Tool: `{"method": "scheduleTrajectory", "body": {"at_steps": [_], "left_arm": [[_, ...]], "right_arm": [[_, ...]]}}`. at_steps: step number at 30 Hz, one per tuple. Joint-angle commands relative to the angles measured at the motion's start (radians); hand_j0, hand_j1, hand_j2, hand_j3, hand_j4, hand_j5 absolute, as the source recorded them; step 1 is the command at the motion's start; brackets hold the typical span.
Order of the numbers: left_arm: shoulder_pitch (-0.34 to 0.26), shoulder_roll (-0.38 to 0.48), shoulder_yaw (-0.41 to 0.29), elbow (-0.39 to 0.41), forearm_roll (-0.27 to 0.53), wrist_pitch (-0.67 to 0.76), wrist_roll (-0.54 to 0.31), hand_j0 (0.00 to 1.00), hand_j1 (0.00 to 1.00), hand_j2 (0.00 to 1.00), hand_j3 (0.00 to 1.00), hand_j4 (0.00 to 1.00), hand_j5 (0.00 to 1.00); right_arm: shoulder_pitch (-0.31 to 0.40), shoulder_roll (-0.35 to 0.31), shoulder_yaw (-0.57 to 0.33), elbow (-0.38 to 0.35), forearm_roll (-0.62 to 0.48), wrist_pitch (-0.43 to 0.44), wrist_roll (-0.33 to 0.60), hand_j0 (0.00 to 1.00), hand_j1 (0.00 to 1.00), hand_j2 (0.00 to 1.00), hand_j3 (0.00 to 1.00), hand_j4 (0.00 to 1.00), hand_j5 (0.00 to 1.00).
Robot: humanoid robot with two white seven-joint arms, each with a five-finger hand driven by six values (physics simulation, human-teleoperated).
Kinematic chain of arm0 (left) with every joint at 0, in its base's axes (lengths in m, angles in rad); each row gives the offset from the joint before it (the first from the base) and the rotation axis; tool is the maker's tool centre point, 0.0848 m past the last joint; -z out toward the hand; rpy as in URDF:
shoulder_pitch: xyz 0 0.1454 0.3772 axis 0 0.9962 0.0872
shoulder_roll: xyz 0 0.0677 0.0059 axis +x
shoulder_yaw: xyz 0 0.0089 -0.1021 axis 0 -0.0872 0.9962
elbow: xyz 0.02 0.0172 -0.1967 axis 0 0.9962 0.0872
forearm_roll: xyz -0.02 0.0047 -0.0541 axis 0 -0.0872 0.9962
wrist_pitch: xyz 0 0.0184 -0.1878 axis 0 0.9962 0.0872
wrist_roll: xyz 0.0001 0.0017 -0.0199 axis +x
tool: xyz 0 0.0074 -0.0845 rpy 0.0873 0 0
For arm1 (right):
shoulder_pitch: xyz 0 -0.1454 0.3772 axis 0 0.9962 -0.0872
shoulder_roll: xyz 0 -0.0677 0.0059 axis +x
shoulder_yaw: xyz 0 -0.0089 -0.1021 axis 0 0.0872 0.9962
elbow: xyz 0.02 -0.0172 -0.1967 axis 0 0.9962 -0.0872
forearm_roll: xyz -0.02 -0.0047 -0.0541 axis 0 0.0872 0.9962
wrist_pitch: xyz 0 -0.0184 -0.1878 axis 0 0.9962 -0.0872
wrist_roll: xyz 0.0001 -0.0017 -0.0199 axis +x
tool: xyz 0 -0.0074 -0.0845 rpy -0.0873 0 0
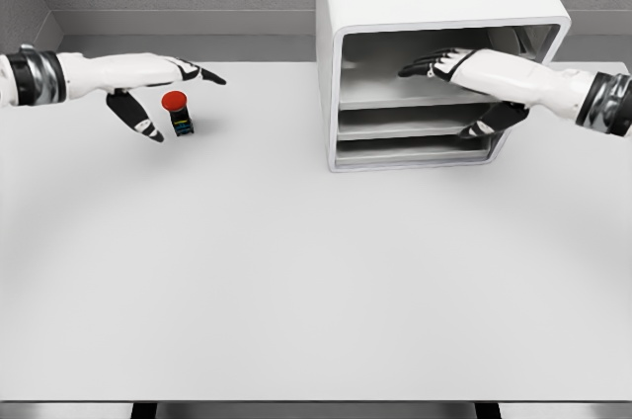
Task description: Slide open multi-storey tabletop storage cabinets and put open load switch and slide close multi-storey tabletop storage cabinets
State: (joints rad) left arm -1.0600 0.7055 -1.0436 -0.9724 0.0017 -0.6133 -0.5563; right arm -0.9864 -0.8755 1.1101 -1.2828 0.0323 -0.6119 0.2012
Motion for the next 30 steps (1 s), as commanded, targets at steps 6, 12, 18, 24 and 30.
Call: {"method": "scheduleTrajectory", "body": {"at_steps": [6,12,18,24,30], "left_arm": [[0.0,-0.063,0.011,0.095,-0.02,0.002,-0.005,1.0,1.0,1.0,1.0,1.0,1.0],[0.0,-0.093,0.01,0.158,-0.025,0.002,-0.004,1.0,1.0,1.0,1.0,1.0,1.0],[-0.008,-0.13,0.016,0.233,-0.088,0.002,0.001,1.0,1.0,1.0,1.0,1.0,1.0],[-0.021,-0.176,0.016,0.285,-0.152,0.002,0.003,1.0,1.0,1.0,1.0,1.0,1.0],[-0.035,-0.179,0.016,0.291,-0.186,0.002,0.003,1.0,1.0,1.0,1.0,1.0,1.0]], "right_arm": [[0.0,0.024,0.001,-0.006,0.003,0.001,0.049,1.0,1.0,1.0,1.0,1.0,1.0],[0.02,0.033,0.002,-0.018,0.003,0.001,0.067,1.0,1.0,1.0,1.0,1.0,1.0],[0.018,0.047,-0.003,-0.016,-0.003,0.001,0.067,1.0,1.0,1.0,1.0,1.0,1.0],[0.018,0.081,-0.036,0.01,0.001,0.001,0.069,1.0,1.0,1.0,1.0,1.0,1.0],[0.02,0.138,-0.045,0.096,0.024,0.001,0.07,1.0,1.0,1.0,1.0,1.0,1.0]]}}
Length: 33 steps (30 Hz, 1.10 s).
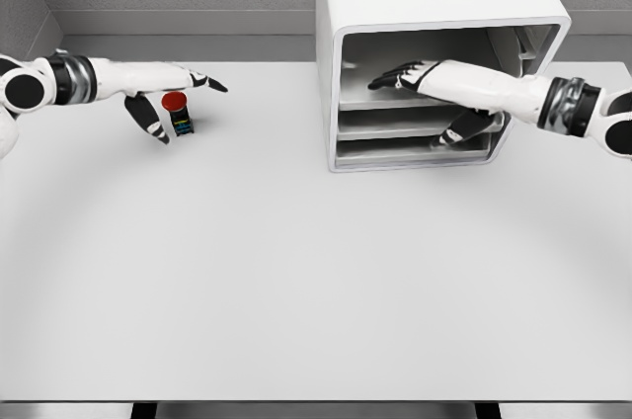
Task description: Slide open multi-storey tabletop storage cabinets and put open load switch and slide close multi-storey tabletop storage cabinets
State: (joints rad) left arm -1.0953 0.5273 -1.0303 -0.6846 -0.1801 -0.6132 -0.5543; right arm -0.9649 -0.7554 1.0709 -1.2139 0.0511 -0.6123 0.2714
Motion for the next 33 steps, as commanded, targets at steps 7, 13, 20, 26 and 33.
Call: {"method": "scheduleTrajectory", "body": {"at_steps": [7,13,20,26,33], "left_arm": [[-0.017,-0.029,0.003,0.053,-0.052,0.002,0.001,1.0,1.0,1.0,1.0,1.0,1.0],[-0.02,-0.035,0.001,0.066,-0.052,0.002,0.001,0.98,0.98,0.98,0.98,0.98,0.98],[-0.02,-0.041,0.001,0.083,-0.053,0.002,0.001,0.88,0.88,0.88,0.88,0.88,0.88],[-0.021,-0.049,0.001,0.106,-0.058,0.002,0.001,0.88,0.88,0.88,0.88,0.88,0.88],[-0.029,-0.055,0.001,0.129,-0.058,0.002,0.001,0.88,0.88,0.88,0.88,0.88,0.88]], "right_arm": [[0.018,-0.001,-0.006,0.028,0.01,0.001,0.0,1.0,1.0,1.0,1.0,1.0,1.0],[0.035,-0.025,-0.006,0.004,0.01,0.001,0.0,1.0,1.0,1.0,1.0,1.0,1.0],[0.044,-0.081,-0.008,-0.118,0.009,0.001,-0.001,1.0,1.0,1.0,1.0,1.0,1.0],[0.054,-0.147,-0.009,-0.199,0.009,0.001,-0.001,1.0,1.0,1.0,1.0,1.0,1.0],[0.095,-0.22,-0.045,-0.279,0.007,0.001,-0.003,1.0,1.0,1.0,1.0,1.0,1.0]]}}
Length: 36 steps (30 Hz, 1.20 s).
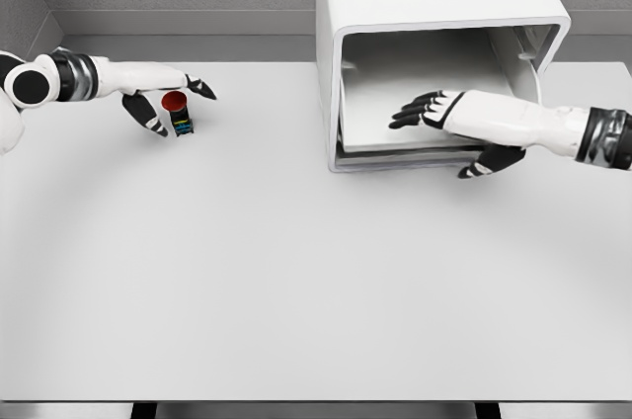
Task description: Slide open multi-storey tabletop storage cabinets and put open load switch and slide close multi-storey tabletop storage cabinets
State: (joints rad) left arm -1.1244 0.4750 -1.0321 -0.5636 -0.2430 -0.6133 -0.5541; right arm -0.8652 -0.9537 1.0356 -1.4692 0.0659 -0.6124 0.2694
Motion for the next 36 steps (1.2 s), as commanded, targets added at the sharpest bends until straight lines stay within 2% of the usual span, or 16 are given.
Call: {"method": "scheduleTrajectory", "body": {"at_steps": [1,3,9,18,22,24,28,31,36], "left_arm": [[0.0,-0.003,0.003,0.016,0.005,0.002,0.0,0.88,0.88,0.88,0.88,0.88,0.88],[0.0,-0.006,0.003,0.022,0.005,0.002,0.002,0.87,0.87,0.87,0.87,0.87,0.87],[-0.002,-0.009,0.004,0.022,0.005,0.002,0.002,0.73,0.73,0.73,0.73,0.73,0.73],[-0.008,-0.016,0.004,0.024,0.004,0.002,0.005,0.73,0.73,0.73,0.73,0.73,0.73],[-0.008,-0.018,0.003,0.031,0.004,0.002,0.003,0.66,0.66,0.66,0.66,0.66,0.66],[-0.008,-0.018,0.003,0.033,0.004,0.002,0.003,0.66,0.66,0.66,0.66,0.66,0.66],[-0.008,-0.026,0.003,0.044,0.004,0.002,0.003,0.62,0.62,0.62,0.62,0.62,0.62],[-0.008,-0.026,0.003,0.044,-0.015,0.002,0.003,0.51,0.51,0.51,0.51,0.51,0.51],[-0.008,-0.019,0.004,0.036,-0.01,0.002,0.003,0.49,0.49,0.49,0.49,0.49,0.49]], "right_arm": [[0.0,-0.025,-0.009,-0.023,-0.008,0.002,-0.001,1.0,1.0,1.0,1.0,1.0,1.0],[0.014,-0.025,-0.008,-0.026,-0.008,0.002,-0.001,1.0,1.0,1.0,1.0,1.0,1.0],[0.032,-0.059,-0.009,-0.074,-0.008,0.002,-0.002,1.0,1.0,1.0,1.0,1.0,1.0],[0.072,-0.065,-0.005,-0.08,-0.008,0.002,0.001,1.0,1.0,1.0,1.0,1.0,1.0],[0.072,-0.134,-0.008,-0.145,-0.008,0.002,-0.012,1.0,1.0,1.0,1.0,1.0,1.0],[0.072,-0.166,-0.009,-0.169,-0.012,0.002,-0.013,1.0,1.0,1.0,1.0,1.0,1.0],[0.075,-0.183,-0.009,-0.186,-0.011,0.002,-0.015,1.0,1.0,1.0,1.0,1.0,1.0],[0.075,-0.195,-0.009,-0.195,-0.012,0.002,-0.018,1.0,1.0,1.0,1.0,1.0,1.0],[0.075,-0.232,-0.009,-0.209,-0.014,0.002,-0.019,1.0,1.0,1.0,1.0,1.0,1.0]]}}
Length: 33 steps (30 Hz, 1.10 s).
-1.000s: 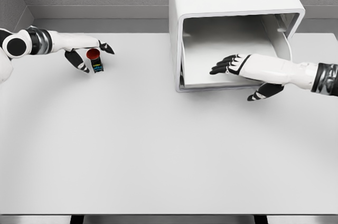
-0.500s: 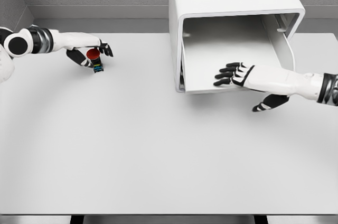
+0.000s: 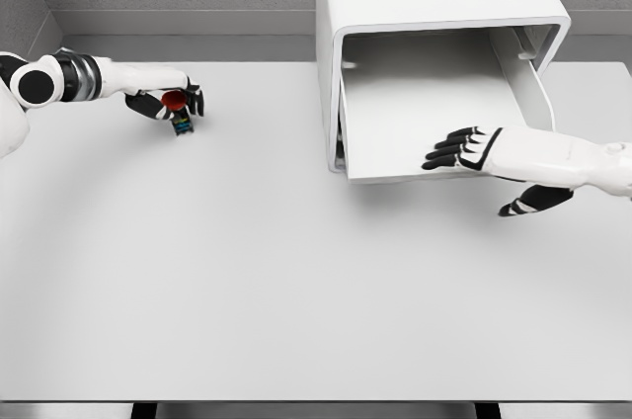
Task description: Slide open multi-storey tabletop storage cabinets and put open load switch and slide close multi-storey tabletop storage cabinets
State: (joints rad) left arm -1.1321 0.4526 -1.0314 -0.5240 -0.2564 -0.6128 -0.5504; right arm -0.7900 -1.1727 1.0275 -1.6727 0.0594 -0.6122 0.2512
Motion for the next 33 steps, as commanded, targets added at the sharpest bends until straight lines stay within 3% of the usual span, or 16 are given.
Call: {"method": "scheduleTrajectory", "body": {"at_steps": [1,12,19,21,23,33], "left_arm": [[0.0,0.005,0.004,-0.007,0.006,0.002,0.0,0.49,0.49,0.49,0.49,0.49,0.49],[-0.014,0.021,0.04,-0.079,0.019,0.002,-0.009,0.48,0.48,0.48,0.48,0.48,0.48],[-0.014,0.021,0.04,-0.085,0.02,0.002,-0.008,0.45,0.45,0.45,0.45,0.45,0.45],[-0.012,0.021,0.04,-0.087,0.02,0.002,-0.008,0.42,0.42,0.42,0.42,0.42,0.42],[-0.014,0.044,0.047,-0.126,0.026,0.002,-0.008,0.42,0.42,0.42,0.42,0.42,0.42],[-0.012,0.084,0.05,-0.221,0.072,0.002,-0.01,0.42,0.42,0.42,0.42,0.42,0.42]], "right_arm": [[0.0,-0.022,0.0,-0.007,-0.007,0.001,-0.001,1.0,1.0,1.0,1.0,1.0,1.0],[-0.003,-0.096,0.0,-0.01,-0.007,0.001,-0.032,1.0,1.0,1.0,1.0,1.0,1.0],[-0.02,-0.059,-0.024,-0.015,-0.007,0.001,-0.036,1.0,1.0,1.0,1.0,1.0,1.0],[-0.014,-0.018,-0.021,-0.004,-0.001,0.001,-0.024,1.0,1.0,1.0,1.0,1.0,1.0],[-0.002,0.002,-0.018,0.007,0.0,0.001,-0.006,1.0,1.0,1.0,1.0,1.0,1.0],[0.009,-0.016,-0.027,-0.004,0.0,0.001,-0.01,1.0,1.0,1.0,1.0,1.0,1.0]]}}
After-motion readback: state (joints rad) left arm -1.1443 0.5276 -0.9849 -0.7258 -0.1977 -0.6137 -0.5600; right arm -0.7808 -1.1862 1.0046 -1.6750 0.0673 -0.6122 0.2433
